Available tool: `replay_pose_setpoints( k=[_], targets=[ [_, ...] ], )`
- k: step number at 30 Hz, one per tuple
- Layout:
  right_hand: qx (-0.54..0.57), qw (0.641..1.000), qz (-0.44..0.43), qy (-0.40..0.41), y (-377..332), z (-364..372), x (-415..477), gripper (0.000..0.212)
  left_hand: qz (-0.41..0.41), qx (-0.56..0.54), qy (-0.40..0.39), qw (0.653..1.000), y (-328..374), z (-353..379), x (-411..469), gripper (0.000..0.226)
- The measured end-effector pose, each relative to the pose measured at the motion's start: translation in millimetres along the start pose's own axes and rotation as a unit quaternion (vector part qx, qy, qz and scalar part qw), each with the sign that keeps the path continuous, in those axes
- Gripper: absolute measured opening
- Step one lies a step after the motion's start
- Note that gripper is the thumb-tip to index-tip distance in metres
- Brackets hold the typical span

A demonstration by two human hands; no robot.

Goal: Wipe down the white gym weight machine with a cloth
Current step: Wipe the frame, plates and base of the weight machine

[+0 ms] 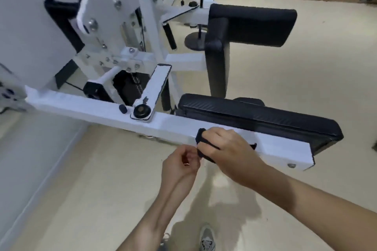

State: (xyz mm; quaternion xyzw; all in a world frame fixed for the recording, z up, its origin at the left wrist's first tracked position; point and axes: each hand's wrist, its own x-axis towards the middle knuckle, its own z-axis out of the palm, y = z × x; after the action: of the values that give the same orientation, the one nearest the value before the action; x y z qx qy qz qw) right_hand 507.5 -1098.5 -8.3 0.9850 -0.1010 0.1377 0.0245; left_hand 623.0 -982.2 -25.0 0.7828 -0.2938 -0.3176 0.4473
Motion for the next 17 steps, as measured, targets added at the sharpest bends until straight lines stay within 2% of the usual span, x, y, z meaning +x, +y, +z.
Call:
replay_pose_setpoints(
  k=[3, 6, 8, 11, 14, 17],
  targets=[
    [-0.038, 0.993, -0.104, 0.039, -11.3, 12.9, 35.3, 0.018, -0.014, -0.073, 0.048, 0.996, -12.1, -15.0, 0.9, 0.021],
    [-0.032, 0.987, -0.141, 0.069, -39.6, 29.8, 88.3, 0.023, -0.055, -0.187, 0.104, 0.975, -24.1, -34.1, 3.4, 0.023],
    [-0.052, 0.987, -0.145, 0.04, -56.5, 35.4, 110.4, 0.024, -0.069, -0.229, 0.132, 0.962, -32.3, -48.6, 9.1, 0.026],
    [-0.117, 0.98, -0.158, -0.023, -42.1, 27.5, 87.2, 0.03, -0.063, -0.286, 0.116, 0.949, -46.2, -61.7, 12.9, 0.038],
    [-0.156, 0.962, -0.215, -0.067, -11.9, 5.7, 45.6, 0.043, -0.046, -0.225, 0.074, 0.97, -60.9, -60.6, 8.5, 0.039],
    [-0.213, 0.926, -0.298, -0.091, -20.6, 1.5, 80.1, 0.036, -0.041, -0.19, 0.055, 0.979, -77.2, -59.0, 2.9, 0.033]
  ],
)
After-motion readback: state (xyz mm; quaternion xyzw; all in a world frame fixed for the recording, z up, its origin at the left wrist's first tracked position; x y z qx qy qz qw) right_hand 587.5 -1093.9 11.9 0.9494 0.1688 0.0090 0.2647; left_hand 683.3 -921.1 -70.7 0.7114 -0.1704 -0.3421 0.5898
